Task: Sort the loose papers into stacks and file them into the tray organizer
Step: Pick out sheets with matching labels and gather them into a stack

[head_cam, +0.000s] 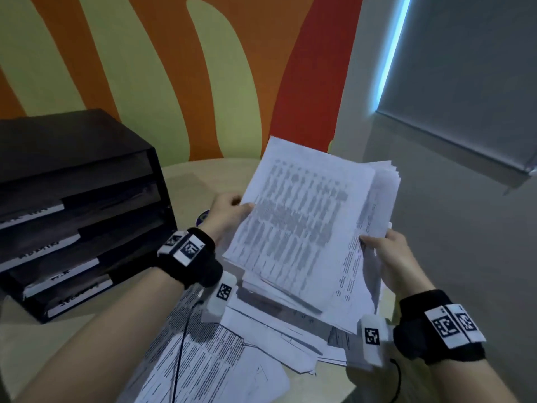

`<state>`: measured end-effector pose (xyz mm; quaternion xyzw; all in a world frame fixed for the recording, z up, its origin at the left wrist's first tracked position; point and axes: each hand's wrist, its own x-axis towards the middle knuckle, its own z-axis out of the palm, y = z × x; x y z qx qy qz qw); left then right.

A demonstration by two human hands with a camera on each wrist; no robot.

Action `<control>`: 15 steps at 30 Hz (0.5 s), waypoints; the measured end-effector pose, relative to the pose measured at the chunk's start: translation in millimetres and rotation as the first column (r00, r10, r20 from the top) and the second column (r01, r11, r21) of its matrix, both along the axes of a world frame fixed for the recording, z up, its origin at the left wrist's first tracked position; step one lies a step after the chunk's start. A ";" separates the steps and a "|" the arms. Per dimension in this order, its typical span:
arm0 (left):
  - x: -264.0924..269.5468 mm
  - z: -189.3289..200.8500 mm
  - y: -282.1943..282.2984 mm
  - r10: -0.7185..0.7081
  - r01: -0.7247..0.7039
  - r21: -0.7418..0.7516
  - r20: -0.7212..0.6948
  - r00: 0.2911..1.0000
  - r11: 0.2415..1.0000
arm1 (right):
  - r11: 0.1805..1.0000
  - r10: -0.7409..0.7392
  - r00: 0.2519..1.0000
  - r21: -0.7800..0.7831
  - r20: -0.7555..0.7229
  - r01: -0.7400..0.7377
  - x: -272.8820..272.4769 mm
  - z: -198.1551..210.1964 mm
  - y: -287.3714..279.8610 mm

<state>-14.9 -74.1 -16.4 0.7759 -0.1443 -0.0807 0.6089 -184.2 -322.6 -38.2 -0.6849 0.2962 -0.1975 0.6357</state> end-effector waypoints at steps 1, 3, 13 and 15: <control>-1.1 -6.6 -3.1 -0.036 0.037 0.045 -0.018 0.999 0.998 | 0.999 0.038 0.999 -0.006 0.005 -0.038 0.4 1.7 4.3; -5.6 -16.2 -8.9 -0.076 0.084 0.066 -0.105 0.992 0.994 | 0.995 0.092 0.995 -0.034 0.023 -0.091 1.6 5.4 11.6; -29.7 -10.5 -18.7 -0.145 0.145 -0.002 0.045 0.988 0.989 | 0.985 0.080 0.978 -0.168 0.195 -0.047 16.2 21.3 36.3; -27.0 3.8 -21.7 -0.111 0.110 0.013 0.132 0.985 0.994 | 0.959 0.065 0.961 -0.283 0.268 0.015 18.3 33.5 40.1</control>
